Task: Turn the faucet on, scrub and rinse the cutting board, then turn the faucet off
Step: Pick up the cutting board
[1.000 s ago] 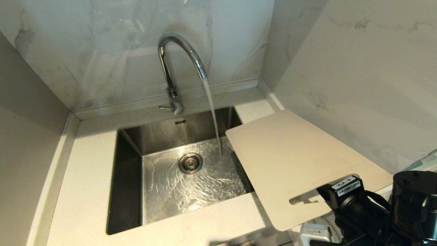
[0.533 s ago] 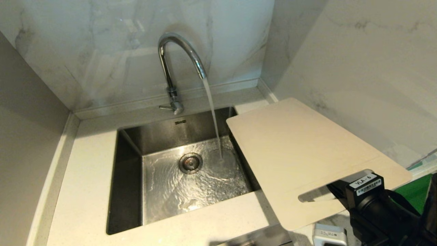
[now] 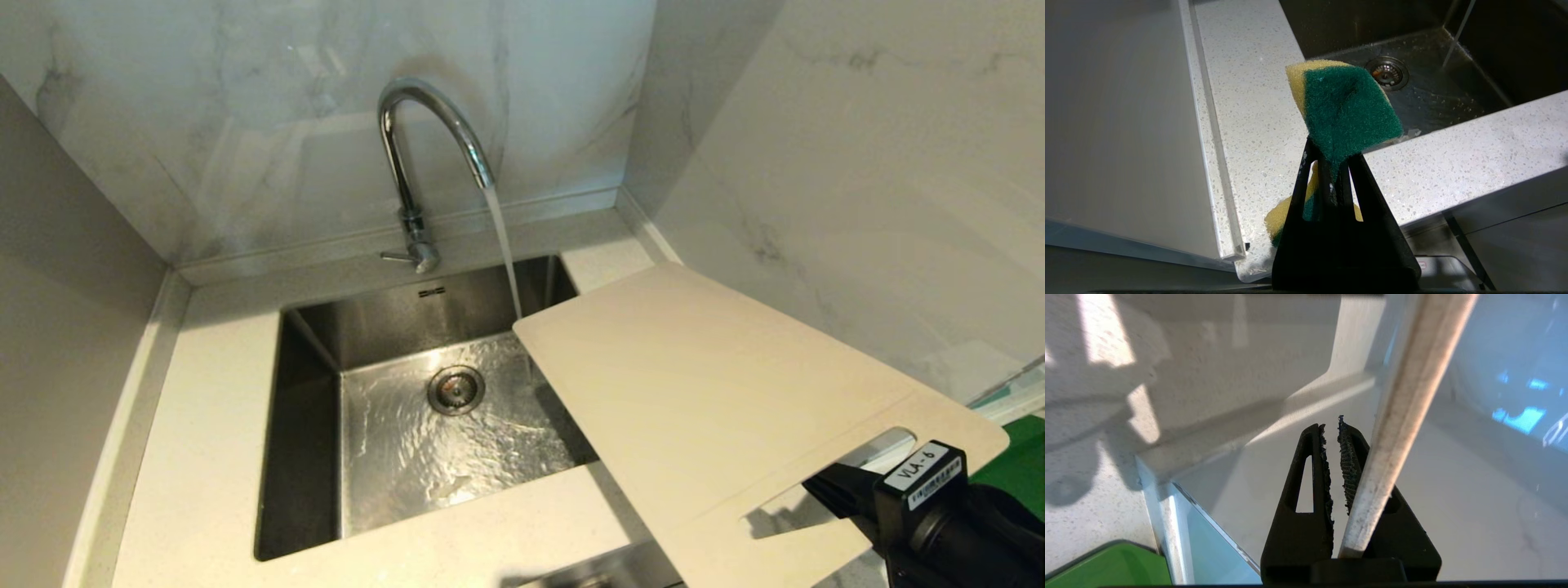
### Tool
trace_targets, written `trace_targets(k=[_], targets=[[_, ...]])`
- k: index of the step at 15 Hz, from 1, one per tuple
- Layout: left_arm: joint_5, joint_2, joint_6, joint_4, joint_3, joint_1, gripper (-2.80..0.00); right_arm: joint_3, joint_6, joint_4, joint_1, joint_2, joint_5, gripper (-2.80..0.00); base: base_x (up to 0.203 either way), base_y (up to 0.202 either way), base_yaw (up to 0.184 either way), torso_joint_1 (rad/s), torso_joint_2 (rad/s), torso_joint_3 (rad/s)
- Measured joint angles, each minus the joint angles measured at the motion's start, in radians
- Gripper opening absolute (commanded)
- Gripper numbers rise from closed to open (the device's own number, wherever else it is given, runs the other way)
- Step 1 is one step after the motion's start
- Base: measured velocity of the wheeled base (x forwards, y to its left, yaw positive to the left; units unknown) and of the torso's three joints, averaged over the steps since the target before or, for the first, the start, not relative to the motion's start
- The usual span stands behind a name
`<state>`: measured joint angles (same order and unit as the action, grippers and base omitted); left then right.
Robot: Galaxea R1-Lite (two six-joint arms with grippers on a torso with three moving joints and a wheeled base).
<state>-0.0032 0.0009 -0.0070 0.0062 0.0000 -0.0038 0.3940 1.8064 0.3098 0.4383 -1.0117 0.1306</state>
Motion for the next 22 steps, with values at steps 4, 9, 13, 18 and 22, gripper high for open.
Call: trace_targets(k=[4,9,13,18,22], targets=[[0.0,0.0,0.0,0.0,0.0,0.0,-2.8,0.038,0.085,-0.06,0.0,0.03,-0.08,-2.8,0.0,0.0,0.0,0.0,0.0,0.0],[0.0,0.0,0.0,0.0,0.0,-0.001,-2.8,0.077,0.113,-0.136,0.0,0.04,-0.14,-2.8,0.0,0.0,0.0,0.0,0.0,0.0],[0.0,0.0,-0.001,0.078,-0.003,0.0,-2.8,0.12,0.127,-0.26,0.0,0.039,-0.21,-2.8,0.0,0.0,0.0,0.0,0.0,0.0],[0.0,0.0,0.0,0.011,0.002,-0.001,-2.8,0.129,0.129,-0.336,0.0,0.032,-0.311,-2.8,0.0,0.0,0.0,0.0,0.0,0.0],[0.0,0.0,0.0,0.004,0.0,0.0,-2.8,0.145,0.176,-0.346,0.001,-0.003,-0.39,-2.8,0.0,0.0,0.0,0.0,0.0,0.0]])
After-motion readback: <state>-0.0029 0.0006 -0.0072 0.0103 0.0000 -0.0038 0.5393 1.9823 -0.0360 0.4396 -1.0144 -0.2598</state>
